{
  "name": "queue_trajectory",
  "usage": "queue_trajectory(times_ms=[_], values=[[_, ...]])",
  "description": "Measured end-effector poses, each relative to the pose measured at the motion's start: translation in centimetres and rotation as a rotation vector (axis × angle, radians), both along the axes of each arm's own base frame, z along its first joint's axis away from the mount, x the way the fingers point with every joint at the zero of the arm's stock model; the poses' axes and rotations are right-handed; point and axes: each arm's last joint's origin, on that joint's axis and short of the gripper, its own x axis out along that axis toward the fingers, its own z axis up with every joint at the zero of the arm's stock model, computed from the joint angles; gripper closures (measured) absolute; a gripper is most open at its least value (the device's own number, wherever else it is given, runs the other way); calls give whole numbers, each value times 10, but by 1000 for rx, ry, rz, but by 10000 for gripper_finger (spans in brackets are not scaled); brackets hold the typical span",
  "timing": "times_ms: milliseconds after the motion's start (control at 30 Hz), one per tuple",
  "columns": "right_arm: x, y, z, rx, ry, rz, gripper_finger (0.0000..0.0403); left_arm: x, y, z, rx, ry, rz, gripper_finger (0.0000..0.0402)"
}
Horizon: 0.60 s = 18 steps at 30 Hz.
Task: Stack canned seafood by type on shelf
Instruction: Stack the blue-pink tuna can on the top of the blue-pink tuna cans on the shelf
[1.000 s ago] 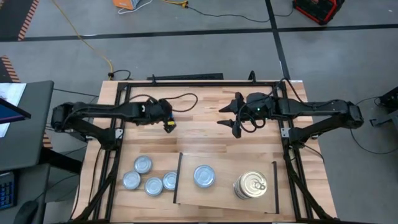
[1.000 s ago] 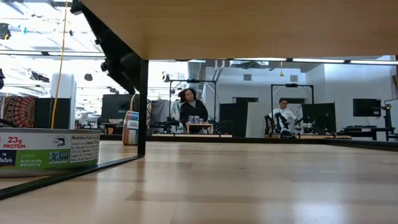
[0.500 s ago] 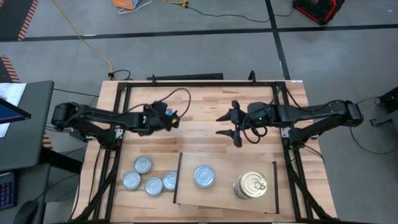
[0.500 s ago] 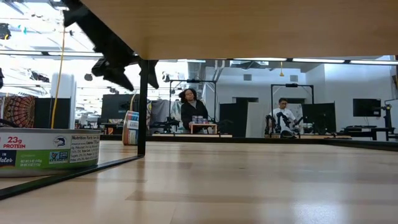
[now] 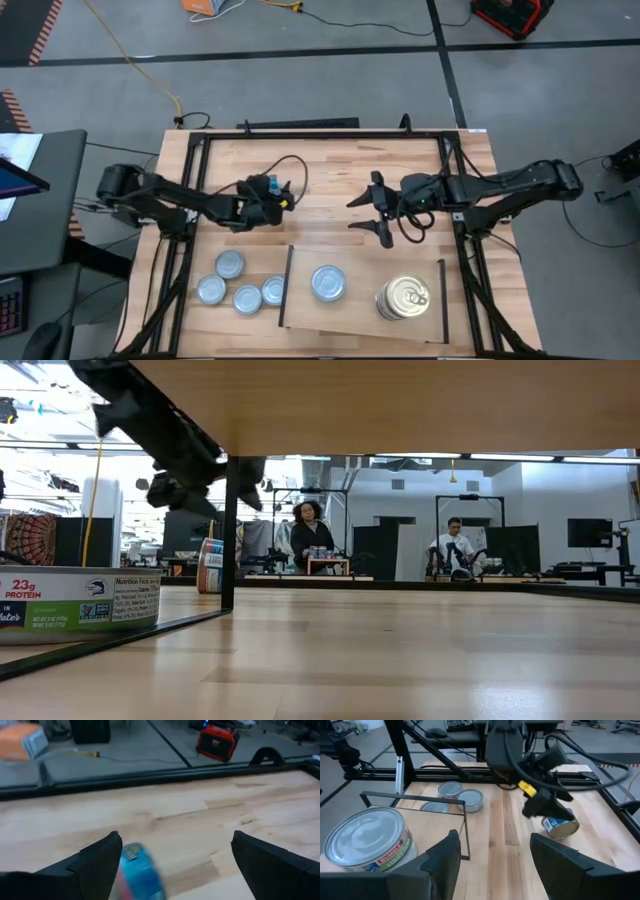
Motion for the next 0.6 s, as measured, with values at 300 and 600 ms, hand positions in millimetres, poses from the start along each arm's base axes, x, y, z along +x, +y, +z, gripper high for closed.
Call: queue_trajectory(times_ms=[300, 600], values=[[-1, 2, -2, -9, 20, 11, 137, 12, 7, -35, 17, 65, 101, 44], [-1, 1, -2, -12, 21, 8, 137, 15, 9, -57, 62, 112, 160, 50]])
